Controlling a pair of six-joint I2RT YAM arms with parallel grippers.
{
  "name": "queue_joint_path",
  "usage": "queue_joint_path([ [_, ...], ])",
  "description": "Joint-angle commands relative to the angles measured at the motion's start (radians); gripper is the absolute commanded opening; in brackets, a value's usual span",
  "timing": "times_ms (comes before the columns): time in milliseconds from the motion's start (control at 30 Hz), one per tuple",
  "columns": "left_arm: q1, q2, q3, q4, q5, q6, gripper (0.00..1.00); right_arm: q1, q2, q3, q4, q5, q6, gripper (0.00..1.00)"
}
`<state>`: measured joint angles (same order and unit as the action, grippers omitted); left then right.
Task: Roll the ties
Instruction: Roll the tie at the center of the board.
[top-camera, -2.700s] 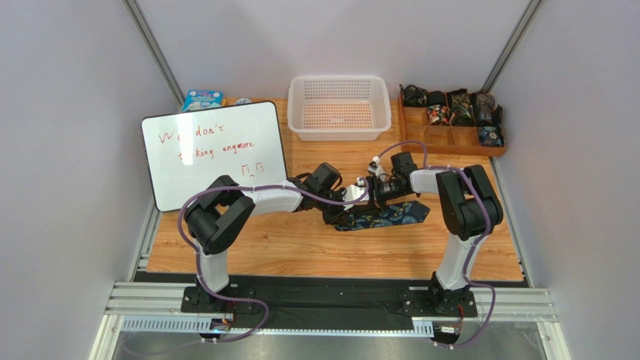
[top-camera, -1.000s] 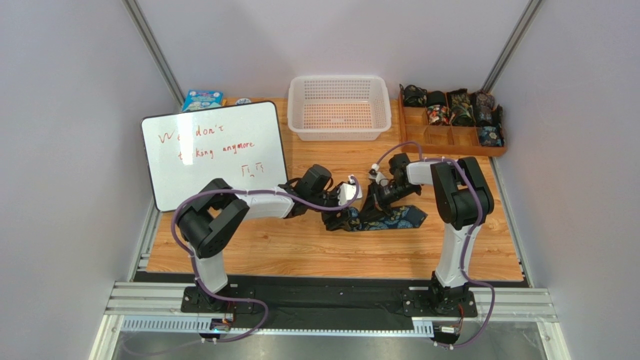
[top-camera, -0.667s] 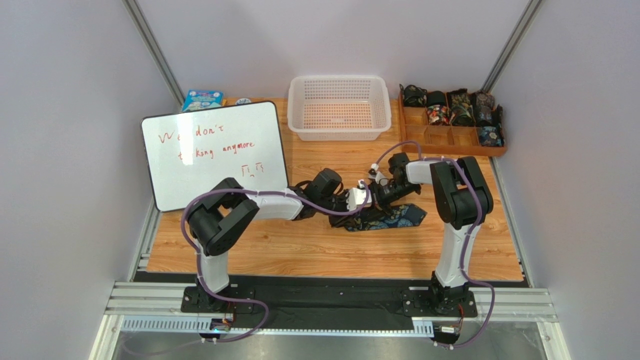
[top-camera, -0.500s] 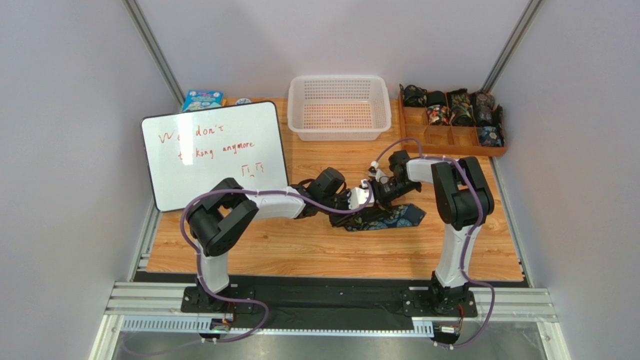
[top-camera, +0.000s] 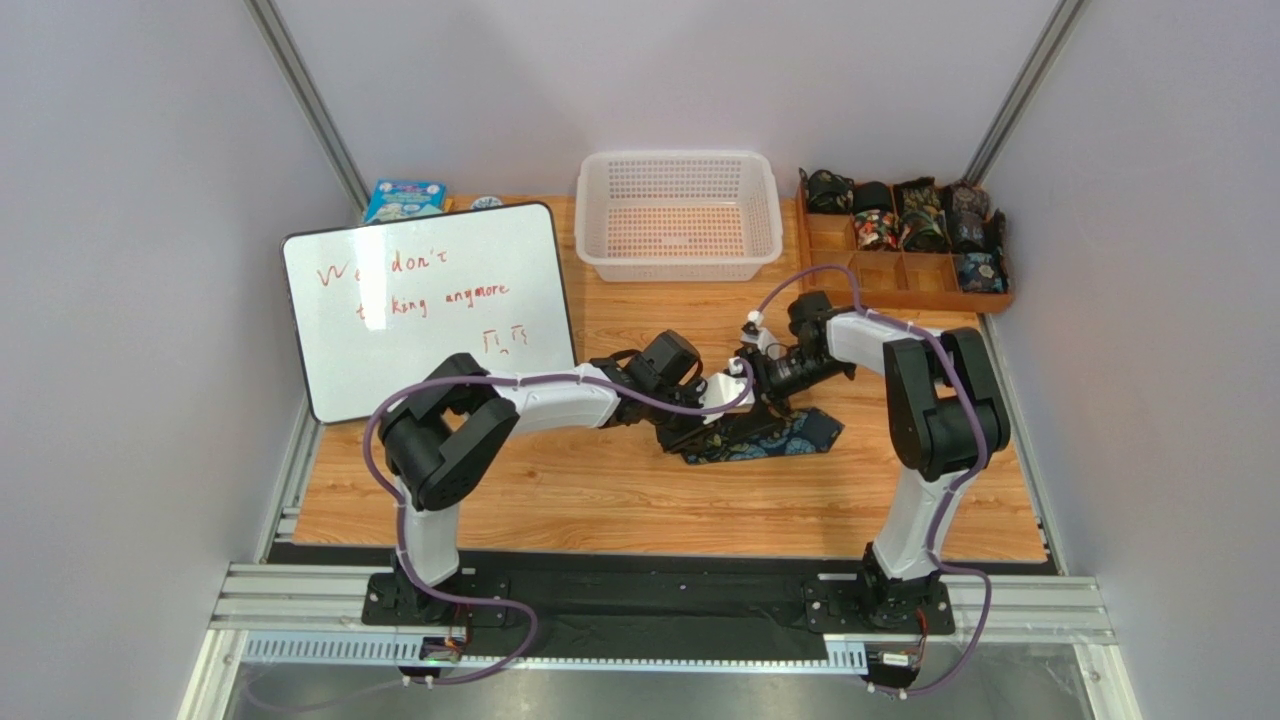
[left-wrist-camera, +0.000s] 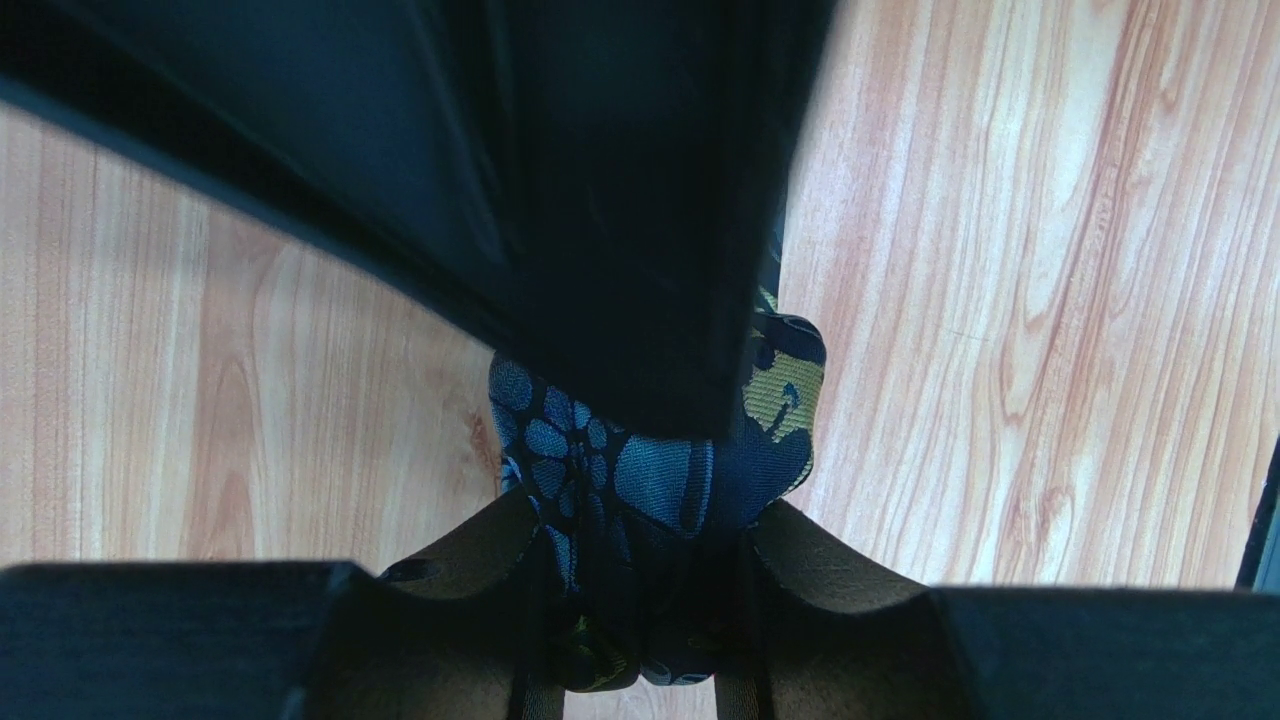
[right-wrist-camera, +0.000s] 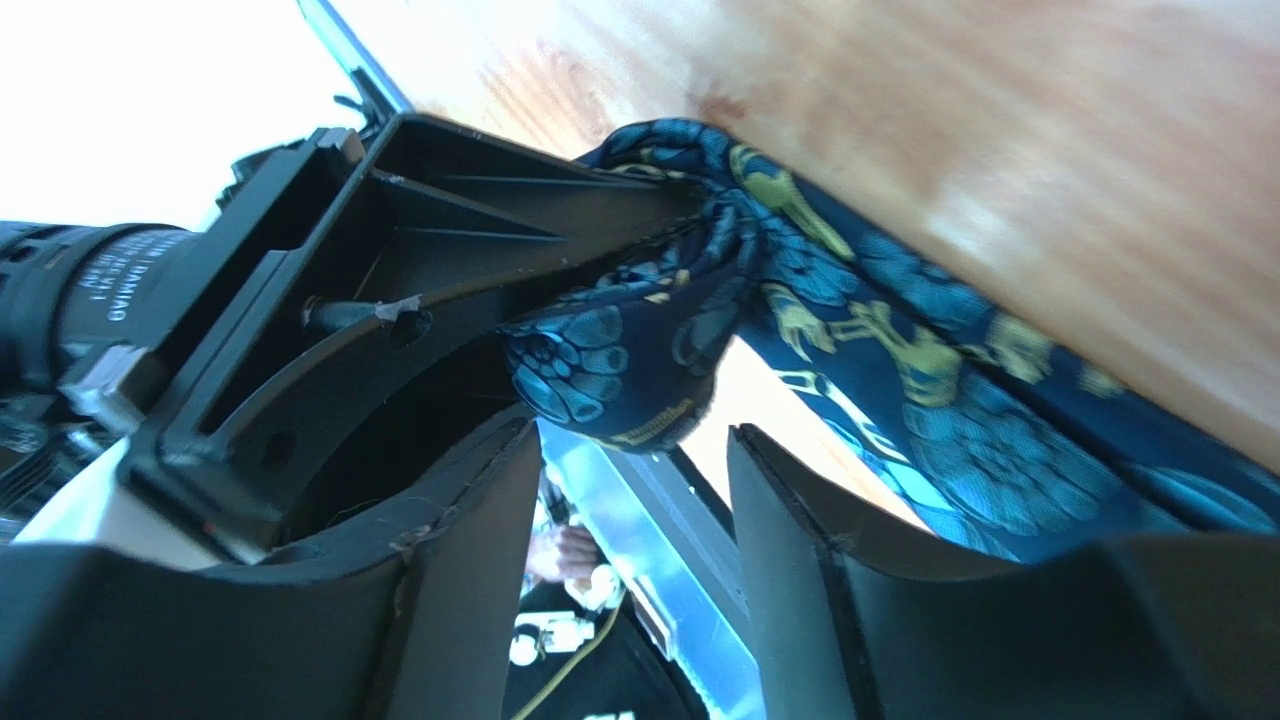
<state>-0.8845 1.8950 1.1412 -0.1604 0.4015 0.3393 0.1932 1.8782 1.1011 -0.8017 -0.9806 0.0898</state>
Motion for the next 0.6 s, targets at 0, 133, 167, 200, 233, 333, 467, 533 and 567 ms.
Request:
queue_joint_path([
  [0, -0.005, 0.053, 0.005, -0.116, -0.047, 0.015, 0.21, 0.034, 0.005, -0.017, 0.088, -0.049, 0.045, 0.47],
  [133, -0.005, 0.046, 0.005, -0.114, -0.044, 0.001, 0.27, 0.032, 0.044, -0.030, 0.085, -0.007, 0.022, 0.27],
  [167, -0.002, 0.044, 0.003, -0.114, -0.040, 0.000, 0.29, 0.028, 0.050, -0.032, 0.085, 0.000, 0.019, 0.13],
  [200, -0.004, 0.036, 0.002, -0.111, -0.026, -0.002, 0.32, 0.025, 0.062, -0.033, 0.085, 0.006, 0.019, 0.03],
  [233, -0.004, 0.030, -0.007, -0.107, -0.024, -0.005, 0.34, 0.022, 0.067, -0.032, 0.081, 0.026, 0.015, 0.00],
  [333, 0.005, -0.003, -0.024, -0.080, 0.002, -0.017, 0.44, 0.005, 0.087, -0.030, 0.073, 0.058, 0.004, 0.00],
  [467, 0.036, -0.077, -0.057, -0.001, 0.062, -0.062, 0.60, -0.024, 0.108, -0.030, 0.062, 0.106, -0.007, 0.00],
  [533, 0.045, -0.100, -0.066, 0.047, 0.079, -0.066, 0.65, -0.032, 0.124, -0.029, 0.052, 0.135, -0.016, 0.00],
  [567, 0.047, -0.118, -0.067, 0.059, 0.086, -0.066, 0.65, -0.040, 0.128, -0.024, 0.052, 0.144, -0.015, 0.00],
])
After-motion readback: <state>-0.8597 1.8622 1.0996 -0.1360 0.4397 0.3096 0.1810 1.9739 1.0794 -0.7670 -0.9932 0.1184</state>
